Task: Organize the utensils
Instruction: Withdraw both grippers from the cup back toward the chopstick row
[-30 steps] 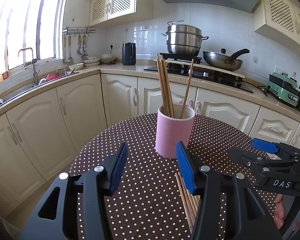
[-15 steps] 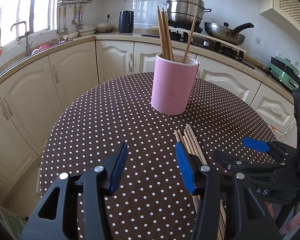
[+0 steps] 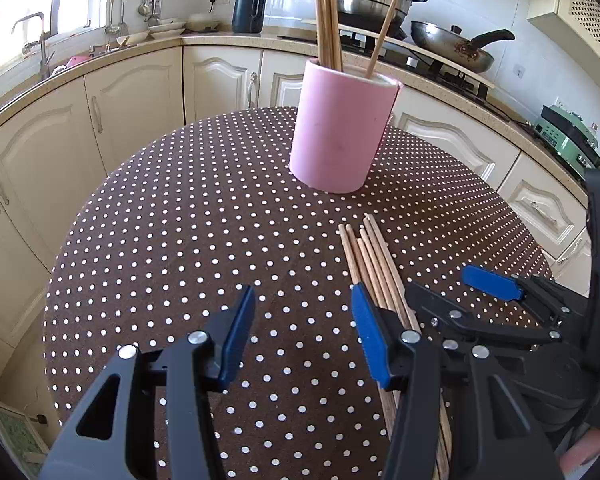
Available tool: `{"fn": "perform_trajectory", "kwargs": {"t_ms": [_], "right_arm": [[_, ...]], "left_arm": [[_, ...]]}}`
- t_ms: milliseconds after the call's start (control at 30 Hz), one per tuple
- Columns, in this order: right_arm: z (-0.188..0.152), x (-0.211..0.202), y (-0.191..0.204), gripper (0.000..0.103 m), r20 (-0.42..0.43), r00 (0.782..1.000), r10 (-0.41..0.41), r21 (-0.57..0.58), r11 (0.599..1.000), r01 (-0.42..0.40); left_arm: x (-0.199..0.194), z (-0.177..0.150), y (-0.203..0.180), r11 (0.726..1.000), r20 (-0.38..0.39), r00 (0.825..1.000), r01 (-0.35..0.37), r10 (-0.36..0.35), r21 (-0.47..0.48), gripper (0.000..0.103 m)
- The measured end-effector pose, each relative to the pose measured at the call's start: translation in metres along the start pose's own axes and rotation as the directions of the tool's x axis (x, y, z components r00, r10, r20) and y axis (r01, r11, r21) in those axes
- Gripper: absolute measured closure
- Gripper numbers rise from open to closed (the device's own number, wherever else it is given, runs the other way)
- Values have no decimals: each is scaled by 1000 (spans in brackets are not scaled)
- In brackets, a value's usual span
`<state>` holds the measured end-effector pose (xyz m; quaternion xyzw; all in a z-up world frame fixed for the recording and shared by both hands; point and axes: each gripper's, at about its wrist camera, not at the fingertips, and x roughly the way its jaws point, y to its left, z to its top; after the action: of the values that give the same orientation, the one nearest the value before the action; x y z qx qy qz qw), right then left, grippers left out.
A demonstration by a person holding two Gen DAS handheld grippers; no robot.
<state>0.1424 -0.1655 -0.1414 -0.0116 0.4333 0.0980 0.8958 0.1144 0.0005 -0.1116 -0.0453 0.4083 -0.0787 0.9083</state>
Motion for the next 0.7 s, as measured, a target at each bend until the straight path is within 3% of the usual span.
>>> {"fn": "perform_trajectory", "kwargs": {"t_ms": [67,700], "right_arm": [[4,0,-1,46,-4,1000,14,2,1000,-14],[6,-3,8,52,-35,999,12,14,1000,-11]], "left_arm": [[1,0,0,1000,-2,1000,-1,1,-3,53],[3,7,10,1000,-21,1000,16,-15,6,53]]}}
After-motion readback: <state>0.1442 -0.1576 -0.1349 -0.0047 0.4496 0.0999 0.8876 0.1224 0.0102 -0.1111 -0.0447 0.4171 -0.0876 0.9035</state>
